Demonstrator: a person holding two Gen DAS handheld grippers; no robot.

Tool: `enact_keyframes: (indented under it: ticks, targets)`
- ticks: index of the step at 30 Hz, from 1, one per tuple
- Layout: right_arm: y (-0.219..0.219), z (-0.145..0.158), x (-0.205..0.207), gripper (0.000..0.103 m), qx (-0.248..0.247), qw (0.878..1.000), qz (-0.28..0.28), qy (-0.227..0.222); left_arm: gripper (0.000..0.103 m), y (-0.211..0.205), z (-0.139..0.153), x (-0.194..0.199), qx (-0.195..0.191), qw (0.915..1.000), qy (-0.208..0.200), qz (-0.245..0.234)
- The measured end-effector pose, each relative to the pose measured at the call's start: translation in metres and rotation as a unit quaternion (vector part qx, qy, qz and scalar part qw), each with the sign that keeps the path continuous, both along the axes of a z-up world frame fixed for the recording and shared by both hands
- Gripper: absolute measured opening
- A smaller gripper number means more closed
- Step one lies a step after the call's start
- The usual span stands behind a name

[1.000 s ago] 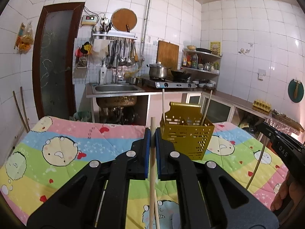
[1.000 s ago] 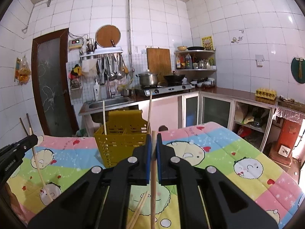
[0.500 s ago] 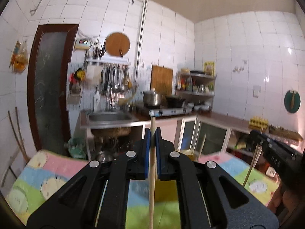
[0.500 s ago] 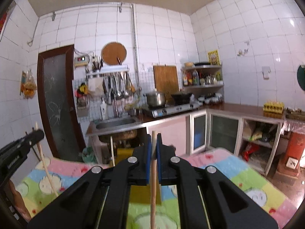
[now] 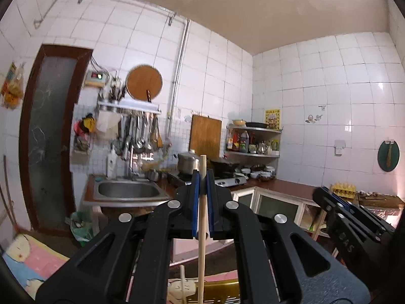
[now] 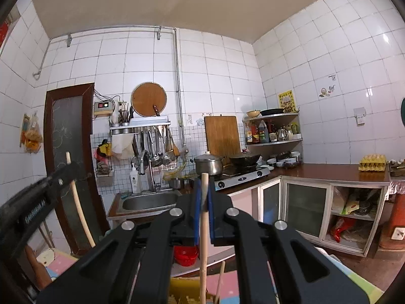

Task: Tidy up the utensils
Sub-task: 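Raise the left tool's chopstick over the holder while the right tool carries its chopstick there, then open the left tool over the holder while the right tool releases its chopstick inside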

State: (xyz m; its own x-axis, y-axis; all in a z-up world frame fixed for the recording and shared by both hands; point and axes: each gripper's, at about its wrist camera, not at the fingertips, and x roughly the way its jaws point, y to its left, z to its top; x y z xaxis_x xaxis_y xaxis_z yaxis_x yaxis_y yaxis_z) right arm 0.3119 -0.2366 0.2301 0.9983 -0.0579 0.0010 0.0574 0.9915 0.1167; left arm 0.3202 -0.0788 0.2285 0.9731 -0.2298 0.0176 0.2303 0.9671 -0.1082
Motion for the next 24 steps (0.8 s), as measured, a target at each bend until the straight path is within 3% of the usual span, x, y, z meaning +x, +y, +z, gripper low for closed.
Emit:
enact_keyframes:
  ticks: [3,9,16,17,18,19,21,22,24]
  targets:
    - [0.003,-0.025,0.022,0.005,-0.009,1.000,0.002,0.010,0.004,-0.006,-0.028,0.021,0.003,0.9998,0.017,0.006]
    - [0.001,-0.088,0.053,0.005,-0.008,0.997,0.020,0.076,0.004,-0.005,-0.087,0.055,0.011,0.9967,0.080,0.008]
    - [0.000,-0.109,0.056,0.008,-0.023,0.988,0.019,0.150,0.006,0.015,-0.107,0.069,0.012,0.9898,0.140,0.023]
    - [-0.001,-0.108,0.055,0.011,-0.022,0.987,0.017,0.158,0.011,0.020,-0.103,0.066,0.013,0.9885,0.148,0.027]
    - [-0.004,-0.104,0.050,0.030,-0.018,0.986,0.013,0.164,0.023,0.024,-0.101,0.061,0.014,0.9878,0.152,0.031]
    - [-0.005,-0.102,0.045,0.055,-0.015,0.986,0.010,0.164,0.030,0.028,-0.097,0.058,0.012,0.9873,0.155,0.034]
    - [-0.009,-0.094,0.031,0.060,-0.011,0.986,0.004,0.167,0.058,0.040,-0.088,0.044,0.004,0.9869,0.156,0.042]
    - [-0.010,-0.090,0.022,0.060,-0.013,0.985,0.001,0.174,0.063,0.044,-0.084,0.036,0.004,0.9867,0.156,0.045]
    - [-0.011,-0.087,0.007,0.060,-0.014,0.982,-0.002,0.187,0.086,0.053,-0.080,0.017,0.011,0.9846,0.166,0.053]
